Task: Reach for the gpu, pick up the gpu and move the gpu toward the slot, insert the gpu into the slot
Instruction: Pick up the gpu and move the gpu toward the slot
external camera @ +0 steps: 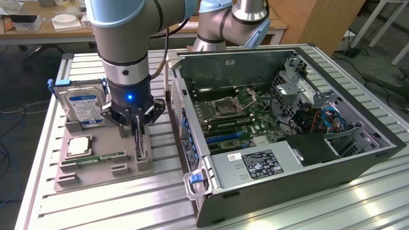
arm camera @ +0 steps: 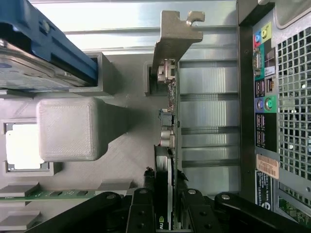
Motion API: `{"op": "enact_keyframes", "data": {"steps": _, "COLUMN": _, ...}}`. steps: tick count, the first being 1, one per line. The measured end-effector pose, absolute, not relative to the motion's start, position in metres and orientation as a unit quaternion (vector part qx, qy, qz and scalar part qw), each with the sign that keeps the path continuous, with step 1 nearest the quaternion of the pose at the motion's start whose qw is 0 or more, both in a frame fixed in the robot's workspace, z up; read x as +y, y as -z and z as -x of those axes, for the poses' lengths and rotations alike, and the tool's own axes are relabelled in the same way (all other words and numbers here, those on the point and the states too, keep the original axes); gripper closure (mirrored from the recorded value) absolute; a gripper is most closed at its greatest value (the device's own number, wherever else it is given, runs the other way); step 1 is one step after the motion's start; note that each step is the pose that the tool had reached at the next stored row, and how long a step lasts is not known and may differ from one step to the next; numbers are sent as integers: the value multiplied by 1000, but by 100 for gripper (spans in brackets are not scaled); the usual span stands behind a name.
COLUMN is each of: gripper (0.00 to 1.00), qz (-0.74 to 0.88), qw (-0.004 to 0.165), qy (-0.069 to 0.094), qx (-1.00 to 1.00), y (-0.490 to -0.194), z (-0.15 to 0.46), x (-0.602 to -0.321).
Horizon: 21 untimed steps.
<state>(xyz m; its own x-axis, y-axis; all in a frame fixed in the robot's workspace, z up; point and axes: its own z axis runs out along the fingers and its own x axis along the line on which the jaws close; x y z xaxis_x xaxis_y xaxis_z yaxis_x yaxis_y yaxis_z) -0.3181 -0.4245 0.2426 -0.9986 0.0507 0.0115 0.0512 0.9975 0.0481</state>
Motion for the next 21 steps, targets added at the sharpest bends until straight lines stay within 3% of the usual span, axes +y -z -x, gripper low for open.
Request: {"op": "enact_keyframes", "data": {"steps": 21, "gripper": 73, "qz": 25, "qw": 5, "qy": 26, "qx": -999, "y": -294, "z": 318, "x": -425}}
